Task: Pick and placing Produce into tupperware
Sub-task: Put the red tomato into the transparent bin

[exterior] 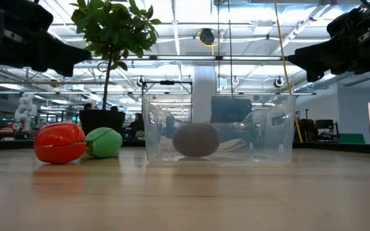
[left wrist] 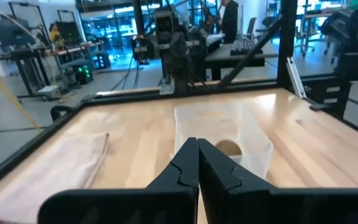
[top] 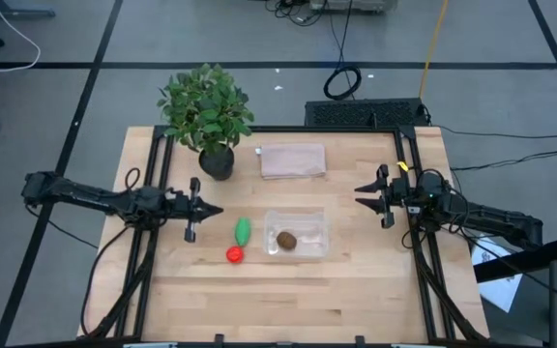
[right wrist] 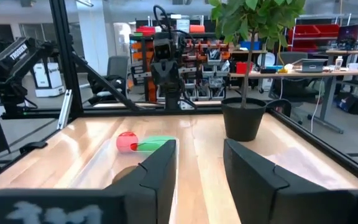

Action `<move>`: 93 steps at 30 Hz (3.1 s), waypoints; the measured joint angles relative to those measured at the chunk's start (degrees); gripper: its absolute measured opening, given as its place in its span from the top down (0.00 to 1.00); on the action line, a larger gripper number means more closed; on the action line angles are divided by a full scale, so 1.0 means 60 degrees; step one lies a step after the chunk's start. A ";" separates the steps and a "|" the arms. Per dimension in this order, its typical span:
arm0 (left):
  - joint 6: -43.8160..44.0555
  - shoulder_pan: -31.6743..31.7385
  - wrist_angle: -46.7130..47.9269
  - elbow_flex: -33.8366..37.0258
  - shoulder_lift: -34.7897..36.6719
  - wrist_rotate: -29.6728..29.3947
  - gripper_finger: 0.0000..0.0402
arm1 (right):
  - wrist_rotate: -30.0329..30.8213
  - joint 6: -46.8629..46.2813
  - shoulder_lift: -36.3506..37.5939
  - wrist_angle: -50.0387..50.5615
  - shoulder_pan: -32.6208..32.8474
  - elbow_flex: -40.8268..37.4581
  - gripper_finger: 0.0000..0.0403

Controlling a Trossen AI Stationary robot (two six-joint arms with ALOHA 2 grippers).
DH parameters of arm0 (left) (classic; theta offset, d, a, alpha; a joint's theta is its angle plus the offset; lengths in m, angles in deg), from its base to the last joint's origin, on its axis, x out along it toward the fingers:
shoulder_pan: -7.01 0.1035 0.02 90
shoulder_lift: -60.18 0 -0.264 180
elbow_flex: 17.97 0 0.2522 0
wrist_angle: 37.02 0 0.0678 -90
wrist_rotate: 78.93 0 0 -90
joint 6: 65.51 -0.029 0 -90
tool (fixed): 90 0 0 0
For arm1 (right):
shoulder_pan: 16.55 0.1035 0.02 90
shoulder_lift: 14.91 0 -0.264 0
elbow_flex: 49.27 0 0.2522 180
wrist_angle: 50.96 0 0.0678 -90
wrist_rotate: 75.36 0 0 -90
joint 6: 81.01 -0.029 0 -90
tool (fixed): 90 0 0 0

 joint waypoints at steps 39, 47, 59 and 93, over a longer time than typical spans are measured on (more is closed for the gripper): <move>-0.0408 0.0004 0.0484 0.0058 0.0426 -0.0339 1.00 | 0.0712 0.0269 -0.3063 -0.1339 0.0173 0.1824 1.00; -0.0400 0.0004 0.0466 0.0054 0.0426 -0.0332 1.00 | 0.0226 0.0223 -0.5748 -0.2728 0.0170 0.3370 1.00; -0.0400 0.0004 0.0455 0.0054 0.0426 -0.0310 1.00 | -0.0430 0.0361 -0.8607 -0.2320 0.0151 0.6403 1.00; -0.0477 0.0004 0.0444 0.0051 0.0426 -0.0329 1.00 | -0.2828 -0.0116 -1.7058 0.0765 0.1269 1.4170 1.00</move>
